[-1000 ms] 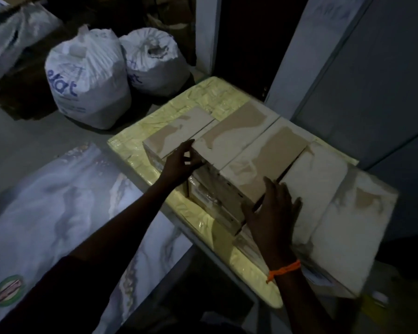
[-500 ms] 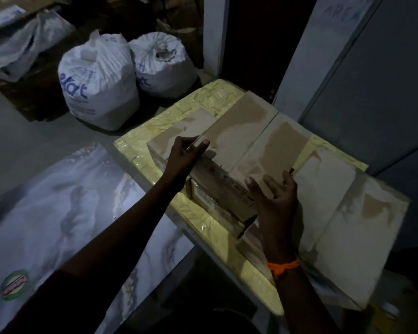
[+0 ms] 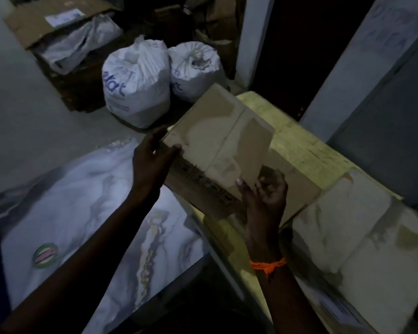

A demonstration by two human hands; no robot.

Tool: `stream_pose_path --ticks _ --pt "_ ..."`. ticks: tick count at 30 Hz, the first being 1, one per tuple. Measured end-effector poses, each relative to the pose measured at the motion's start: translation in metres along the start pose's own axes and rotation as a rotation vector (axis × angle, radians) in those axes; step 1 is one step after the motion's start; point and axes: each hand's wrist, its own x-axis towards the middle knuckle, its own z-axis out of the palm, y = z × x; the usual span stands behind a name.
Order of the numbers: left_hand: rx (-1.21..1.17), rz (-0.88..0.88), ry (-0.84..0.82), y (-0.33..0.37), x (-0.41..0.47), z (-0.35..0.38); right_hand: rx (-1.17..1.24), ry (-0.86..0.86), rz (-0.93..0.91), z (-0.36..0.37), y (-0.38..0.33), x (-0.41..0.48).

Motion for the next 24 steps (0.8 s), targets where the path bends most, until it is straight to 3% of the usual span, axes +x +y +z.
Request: stream_pose_path --ticks 5,11,16,24 --pt "-0.063 -0.220 0.274 -0.042 -0.051 -0.102 -0.082 -0.257 0.087 0.057 0.035 -0.014" --pt "-0.110 -0.299 0.593 -0.074 -0.124 -0.182 -0.210 -0.514 0.127 0.109 0.080 -0.064" --pt "-0.157 -0.350 0.741 -0.102 -0.181 -0.226 -0.321 -0.716 0.141 0.125 0.112 -0.095" --pt "-0.271 -0.558 0.785 -0.136 -0.241 -0.213 -0.528 -0.812 0.064 0.109 0.128 -0.099"
